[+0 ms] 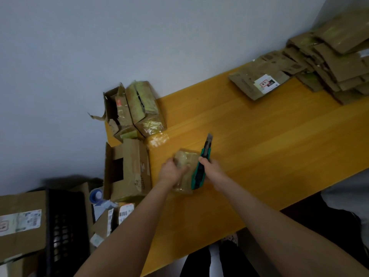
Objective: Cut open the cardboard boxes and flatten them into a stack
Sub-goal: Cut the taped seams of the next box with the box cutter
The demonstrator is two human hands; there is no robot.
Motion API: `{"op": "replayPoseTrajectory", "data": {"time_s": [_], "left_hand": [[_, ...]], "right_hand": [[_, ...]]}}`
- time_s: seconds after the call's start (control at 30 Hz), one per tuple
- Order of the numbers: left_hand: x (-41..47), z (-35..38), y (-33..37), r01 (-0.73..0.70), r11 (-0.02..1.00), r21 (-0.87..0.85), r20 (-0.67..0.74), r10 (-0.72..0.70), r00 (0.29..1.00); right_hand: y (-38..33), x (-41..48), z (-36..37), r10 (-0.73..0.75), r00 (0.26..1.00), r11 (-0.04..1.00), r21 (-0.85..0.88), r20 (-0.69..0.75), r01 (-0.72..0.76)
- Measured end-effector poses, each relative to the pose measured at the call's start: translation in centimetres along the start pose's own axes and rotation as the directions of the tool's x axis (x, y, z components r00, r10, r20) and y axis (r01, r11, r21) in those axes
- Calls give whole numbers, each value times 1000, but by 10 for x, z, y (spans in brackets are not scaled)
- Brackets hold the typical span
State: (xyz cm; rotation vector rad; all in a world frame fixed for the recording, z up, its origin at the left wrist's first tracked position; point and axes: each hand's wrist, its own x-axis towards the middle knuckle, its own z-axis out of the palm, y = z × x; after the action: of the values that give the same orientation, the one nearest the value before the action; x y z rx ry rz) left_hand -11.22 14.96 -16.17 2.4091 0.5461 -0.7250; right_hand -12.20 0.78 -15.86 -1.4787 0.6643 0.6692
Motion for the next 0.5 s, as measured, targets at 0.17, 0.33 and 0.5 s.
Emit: {"op": "replayPoseTrajectory", "data": {"time_s": [0.17,0.33,0.5], "left_hand": [[-16,-27,-1,-20,867,-498,-32,4,999],[-35,-60,18,-88,763,-640,-47,76,996],[-50,-87,42,-180,691,-700,-189,64,980]], "right_hand": [[-19,-6,2,-132,990,991,-44,-46,130],[-60,-23,-3,-316,948,941,-136,-33,309],[-86,-43,-20,-489,869,835,-329,-78,441]]}}
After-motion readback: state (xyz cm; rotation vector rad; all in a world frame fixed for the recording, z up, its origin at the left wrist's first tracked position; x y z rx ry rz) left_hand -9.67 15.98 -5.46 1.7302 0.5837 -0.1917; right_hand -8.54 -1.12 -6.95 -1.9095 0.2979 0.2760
